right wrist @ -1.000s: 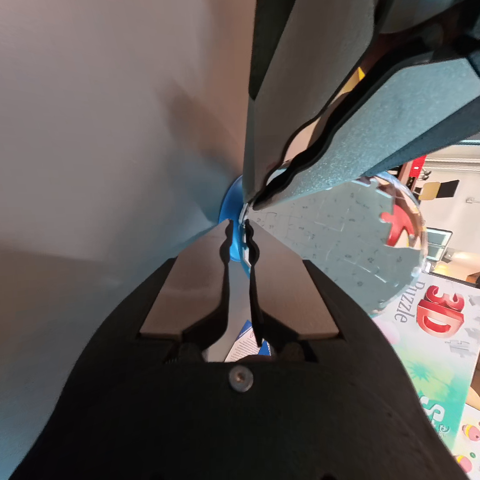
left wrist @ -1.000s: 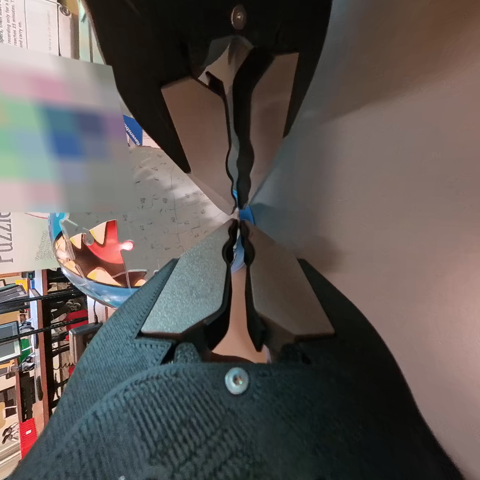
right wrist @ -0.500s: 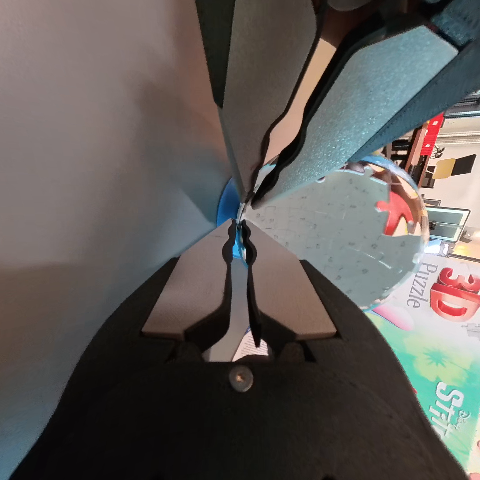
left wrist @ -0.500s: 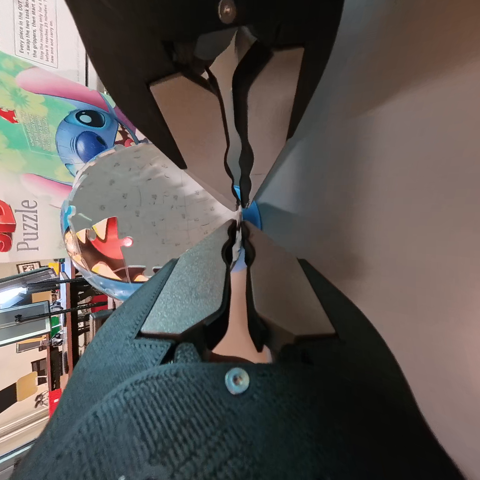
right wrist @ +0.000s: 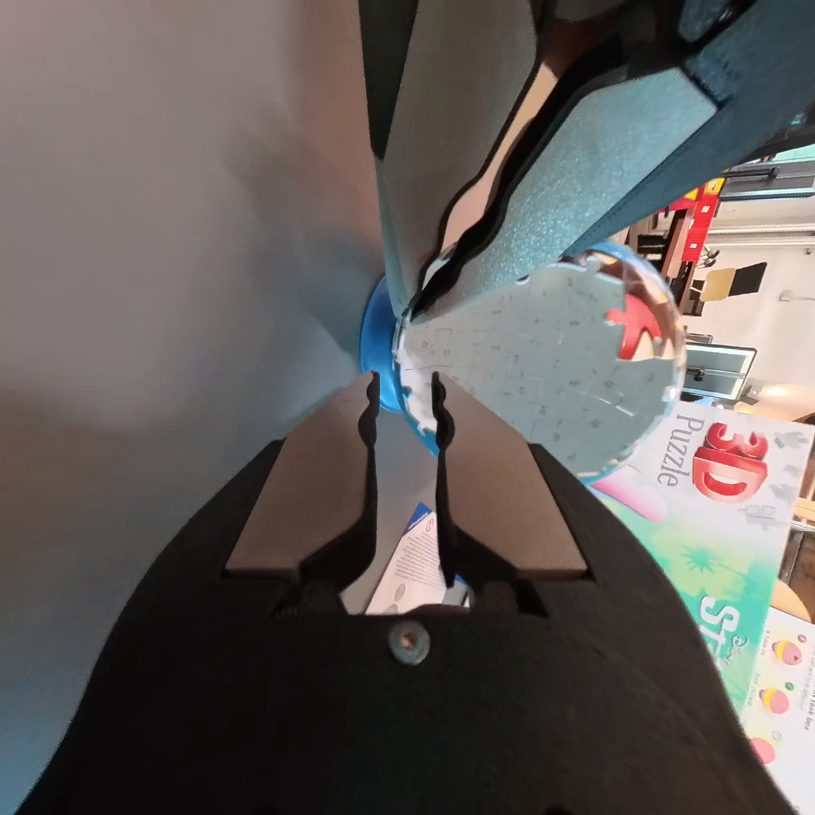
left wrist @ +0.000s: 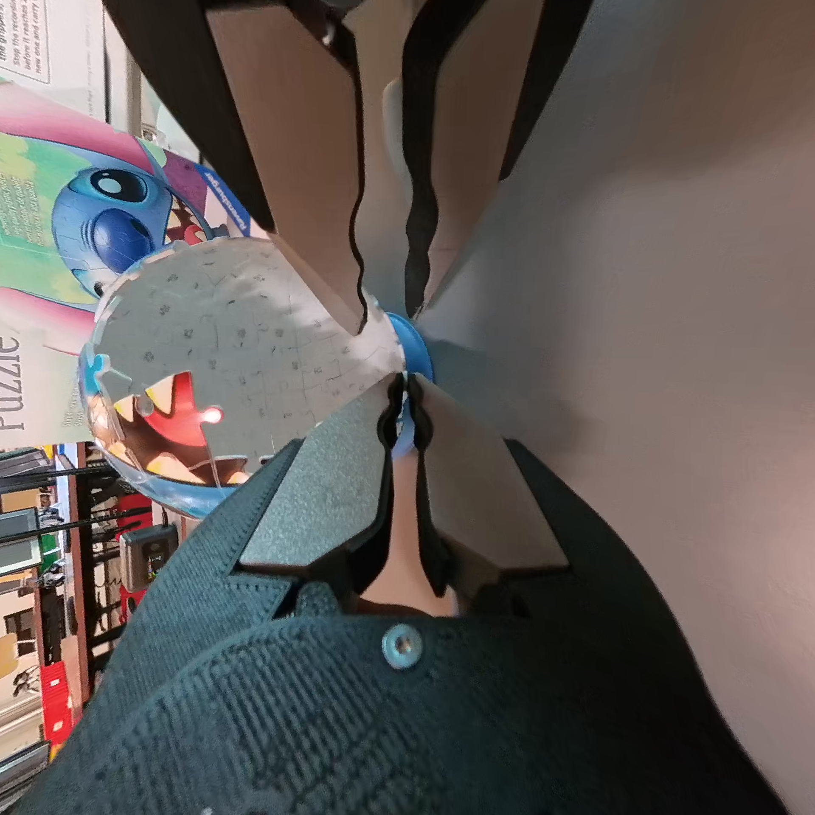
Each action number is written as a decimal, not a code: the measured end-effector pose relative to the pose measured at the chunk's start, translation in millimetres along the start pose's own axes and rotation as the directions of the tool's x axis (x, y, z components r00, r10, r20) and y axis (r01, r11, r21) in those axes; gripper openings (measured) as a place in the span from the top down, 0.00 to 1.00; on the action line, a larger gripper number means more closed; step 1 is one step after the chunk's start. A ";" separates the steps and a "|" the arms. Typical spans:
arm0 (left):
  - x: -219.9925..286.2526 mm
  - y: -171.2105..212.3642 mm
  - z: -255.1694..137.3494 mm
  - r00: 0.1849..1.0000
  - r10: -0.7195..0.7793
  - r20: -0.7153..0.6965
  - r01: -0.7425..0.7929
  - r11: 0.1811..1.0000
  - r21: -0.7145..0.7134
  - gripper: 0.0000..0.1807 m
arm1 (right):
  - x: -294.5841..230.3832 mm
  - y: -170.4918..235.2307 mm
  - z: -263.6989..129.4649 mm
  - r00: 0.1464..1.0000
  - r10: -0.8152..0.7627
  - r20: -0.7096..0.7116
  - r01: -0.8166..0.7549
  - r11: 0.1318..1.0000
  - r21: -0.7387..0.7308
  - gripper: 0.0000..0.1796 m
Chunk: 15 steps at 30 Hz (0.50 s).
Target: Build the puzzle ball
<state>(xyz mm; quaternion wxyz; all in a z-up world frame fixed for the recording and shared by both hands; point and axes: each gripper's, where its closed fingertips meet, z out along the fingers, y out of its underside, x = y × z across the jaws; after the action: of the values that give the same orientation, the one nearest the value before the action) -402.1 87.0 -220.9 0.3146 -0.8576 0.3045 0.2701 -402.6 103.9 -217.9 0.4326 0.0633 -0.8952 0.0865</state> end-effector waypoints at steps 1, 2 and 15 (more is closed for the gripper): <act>-0.3 0.7 0.3 1.000 -0.010 -0.005 0.010 1.000 -0.007 1.00 | 0.0 1.8 1.9 1.000 0.004 0.010 -0.004 1.000 -0.002 0.89; -0.5 1.2 0.5 1.000 -0.017 -0.009 0.017 1.000 -0.011 1.00 | -0.7 3.4 4.2 1.000 0.006 0.023 -0.006 1.000 -0.006 0.89; -4.6 -3.9 0.2 0.999 0.012 0.033 -0.012 1.000 -0.017 1.00 | -2.5 2.9 11.6 1.000 -0.014 0.026 0.014 1.000 0.003 0.96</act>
<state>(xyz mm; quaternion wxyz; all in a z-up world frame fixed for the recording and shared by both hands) -402.5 91.2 -216.5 0.3108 -0.8537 0.3020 0.2888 -410.4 104.4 -227.3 0.4214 0.0714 -0.9002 0.0837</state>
